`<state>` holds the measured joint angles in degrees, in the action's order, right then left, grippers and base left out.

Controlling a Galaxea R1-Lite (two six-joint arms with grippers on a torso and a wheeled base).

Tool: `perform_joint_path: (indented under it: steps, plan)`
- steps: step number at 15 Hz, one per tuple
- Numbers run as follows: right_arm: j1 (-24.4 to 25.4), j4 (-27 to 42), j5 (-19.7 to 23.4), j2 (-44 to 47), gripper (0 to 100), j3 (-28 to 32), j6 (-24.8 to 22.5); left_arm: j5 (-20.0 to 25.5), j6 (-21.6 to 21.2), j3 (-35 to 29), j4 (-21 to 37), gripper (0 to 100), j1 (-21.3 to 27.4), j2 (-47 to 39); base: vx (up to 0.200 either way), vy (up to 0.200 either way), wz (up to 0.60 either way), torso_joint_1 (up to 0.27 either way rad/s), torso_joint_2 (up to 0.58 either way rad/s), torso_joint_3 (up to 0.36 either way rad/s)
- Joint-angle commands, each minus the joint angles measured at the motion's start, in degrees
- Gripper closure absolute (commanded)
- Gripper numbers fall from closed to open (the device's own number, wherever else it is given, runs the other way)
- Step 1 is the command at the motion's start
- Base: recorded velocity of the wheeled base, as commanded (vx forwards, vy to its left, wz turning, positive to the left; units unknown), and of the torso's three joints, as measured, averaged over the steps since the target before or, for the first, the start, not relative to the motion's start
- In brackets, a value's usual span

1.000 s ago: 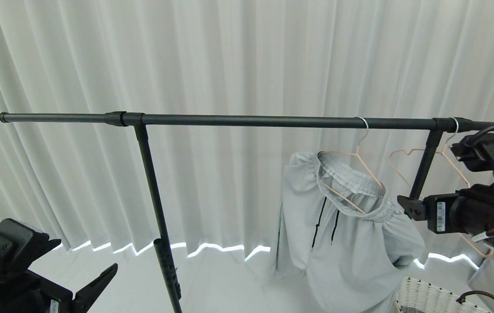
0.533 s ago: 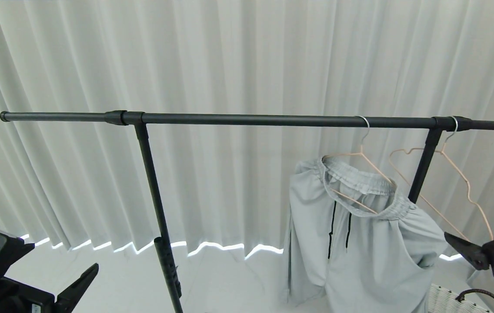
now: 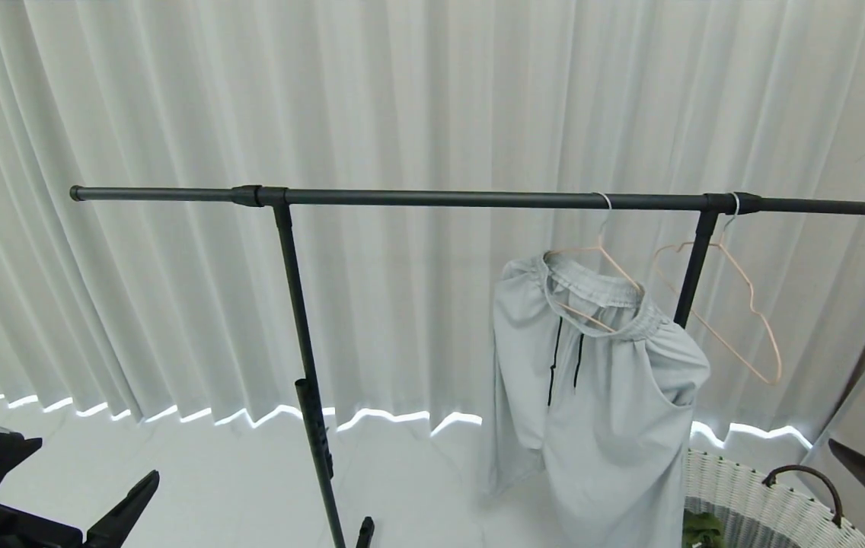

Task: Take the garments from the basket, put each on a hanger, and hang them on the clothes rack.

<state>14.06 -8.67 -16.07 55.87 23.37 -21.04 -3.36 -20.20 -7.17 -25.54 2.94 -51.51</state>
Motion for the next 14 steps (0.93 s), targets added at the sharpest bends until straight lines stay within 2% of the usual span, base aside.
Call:
perform_joint_path:
  steps: [1, 4, 7, 14]
  plan:
    - [-2.01, -0.56, -0.02, 0.03, 0, -1.4, -0.58, -0.06, -0.02, 0.05, -0.04, 0, -0.21, 0.35, -0.2, 0.0, 0.0, 0.007, 0.0, 0.002]
    - [-3.42, -4.43, -0.02, 0.03, 0, -4.38, -1.46, -0.06, -0.02, 0.49, -0.04, 0, -0.21, 0.35, -0.2, 0.0, 0.0, 0.002, 0.0, 0.007]
    - [-4.83, -6.63, -0.1, -0.59, 0, -5.97, -4.36, -0.06, -0.02, 1.54, -0.04, 0, -0.21, 0.44, 0.0, 0.0, 0.0, 0.0, 0.0, 0.0]
    - [-5.62, -6.54, -0.19, -2.34, 0, -7.81, -4.97, 0.02, 0.16, 2.16, -0.04, 0, -0.21, 0.44, 0.0, 0.0, 0.0, -0.026, 0.06, 0.032]
